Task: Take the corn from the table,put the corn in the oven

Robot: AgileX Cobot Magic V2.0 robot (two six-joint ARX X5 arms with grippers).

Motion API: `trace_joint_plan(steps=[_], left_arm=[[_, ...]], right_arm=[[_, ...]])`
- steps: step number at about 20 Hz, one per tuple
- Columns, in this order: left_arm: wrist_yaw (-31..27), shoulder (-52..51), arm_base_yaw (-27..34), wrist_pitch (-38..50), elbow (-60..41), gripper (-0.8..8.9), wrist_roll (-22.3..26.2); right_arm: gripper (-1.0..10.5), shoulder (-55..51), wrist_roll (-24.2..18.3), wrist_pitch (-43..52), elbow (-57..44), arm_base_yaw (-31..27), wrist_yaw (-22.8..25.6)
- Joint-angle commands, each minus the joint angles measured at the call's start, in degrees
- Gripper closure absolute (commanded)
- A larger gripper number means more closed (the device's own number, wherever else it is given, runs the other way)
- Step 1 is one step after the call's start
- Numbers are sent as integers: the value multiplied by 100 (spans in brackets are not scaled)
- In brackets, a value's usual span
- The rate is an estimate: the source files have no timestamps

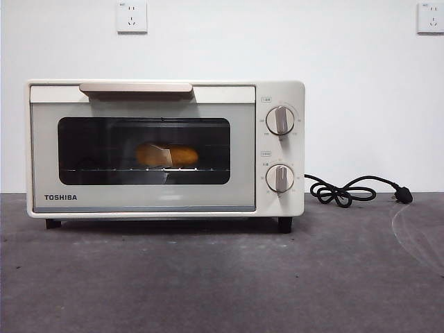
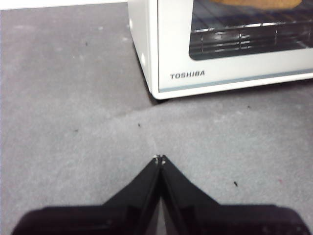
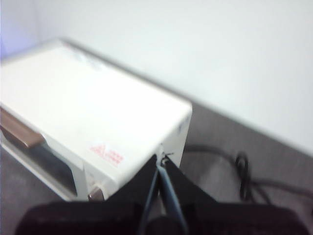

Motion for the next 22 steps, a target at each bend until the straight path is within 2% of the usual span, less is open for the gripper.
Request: trace_joint_plan(steps=[1,4,5,7,11,15,18,20,22], left_arm=[[-13,92,20,59,-37,817,-35],[-13,142,20,101,-37,817,-35],[-13,151,20,109,-37,817,-35],[-13,170,20,125,-37,817,-35],[-13,173,20,129,-37,817,-35],[-13,173,20,131,-37,817,-35],[-13,173,20,131,-37,817,-35],[-13,173,20,127,-37,817,-35],[-13,173,20,131,-37,817,-35]], right_arm=[[948,-765,175,599,-1082,-566,-101],[948,-1884,616,1311,-2608,-1058,109],[948,-2291,728,1578,-3178,-1128,310],[948,-3012,802,1954,-4153,-1145,638],[948,-4236,1082,2162,-5626,-1145,831],[948,-5014,1502,2140,-6328,-1145,931],[948,-5497,1563,1300,-6376,-1143,1364],[947,-5729,1679,1145,-6369,-1139,1700],[947,-5720,1764,1145,-6369,-1139,1714]])
